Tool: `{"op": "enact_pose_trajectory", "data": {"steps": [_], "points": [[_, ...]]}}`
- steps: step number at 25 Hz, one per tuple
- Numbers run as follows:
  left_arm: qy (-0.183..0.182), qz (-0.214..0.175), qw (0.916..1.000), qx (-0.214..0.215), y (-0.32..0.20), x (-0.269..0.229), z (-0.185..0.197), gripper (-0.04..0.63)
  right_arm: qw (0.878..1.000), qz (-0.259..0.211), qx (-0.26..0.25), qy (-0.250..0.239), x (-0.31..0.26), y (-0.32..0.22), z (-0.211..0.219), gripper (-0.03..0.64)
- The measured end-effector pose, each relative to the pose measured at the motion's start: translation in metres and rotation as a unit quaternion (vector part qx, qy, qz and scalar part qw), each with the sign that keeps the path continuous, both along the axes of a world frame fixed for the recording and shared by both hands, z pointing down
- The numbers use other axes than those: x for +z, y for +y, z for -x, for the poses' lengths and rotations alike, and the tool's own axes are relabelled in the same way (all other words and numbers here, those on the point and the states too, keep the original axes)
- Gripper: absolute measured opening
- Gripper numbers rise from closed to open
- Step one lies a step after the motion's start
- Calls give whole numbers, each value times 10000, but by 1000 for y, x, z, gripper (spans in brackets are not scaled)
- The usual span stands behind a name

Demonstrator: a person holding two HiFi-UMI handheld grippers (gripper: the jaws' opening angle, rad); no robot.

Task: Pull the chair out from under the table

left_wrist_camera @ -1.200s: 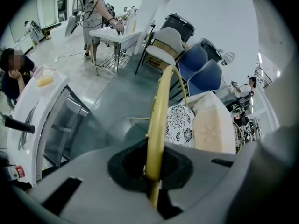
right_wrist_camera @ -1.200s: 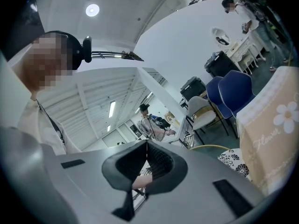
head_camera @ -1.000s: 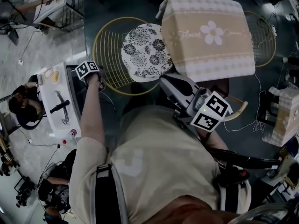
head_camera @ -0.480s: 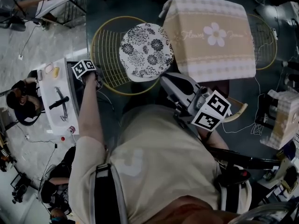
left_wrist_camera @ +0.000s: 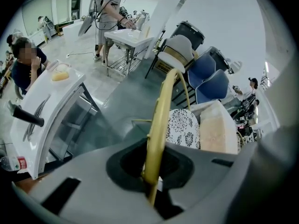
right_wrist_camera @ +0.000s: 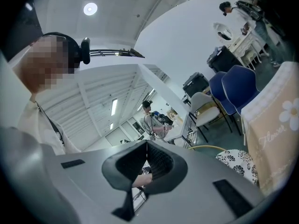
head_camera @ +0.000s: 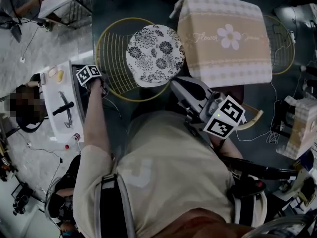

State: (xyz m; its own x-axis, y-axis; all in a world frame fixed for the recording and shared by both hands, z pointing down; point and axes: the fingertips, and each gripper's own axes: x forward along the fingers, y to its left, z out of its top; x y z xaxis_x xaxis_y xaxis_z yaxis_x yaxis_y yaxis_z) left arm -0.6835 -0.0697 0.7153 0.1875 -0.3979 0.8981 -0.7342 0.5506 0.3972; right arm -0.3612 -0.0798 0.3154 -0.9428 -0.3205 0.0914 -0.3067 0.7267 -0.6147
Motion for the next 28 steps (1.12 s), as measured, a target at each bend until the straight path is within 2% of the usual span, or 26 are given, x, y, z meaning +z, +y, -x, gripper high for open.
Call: {"op": "enact_pose_trajectory", "data": {"steps": [15, 28], "points": [[-131, 90, 9997, -162, -10, 7, 6, 31, 9999, 109, -43, 42, 11, -16, -18, 9], [-129, 49, 9998, -163, -7, 7, 5, 31, 9998, 156, -113, 34, 13, -19, -14, 9]]}}
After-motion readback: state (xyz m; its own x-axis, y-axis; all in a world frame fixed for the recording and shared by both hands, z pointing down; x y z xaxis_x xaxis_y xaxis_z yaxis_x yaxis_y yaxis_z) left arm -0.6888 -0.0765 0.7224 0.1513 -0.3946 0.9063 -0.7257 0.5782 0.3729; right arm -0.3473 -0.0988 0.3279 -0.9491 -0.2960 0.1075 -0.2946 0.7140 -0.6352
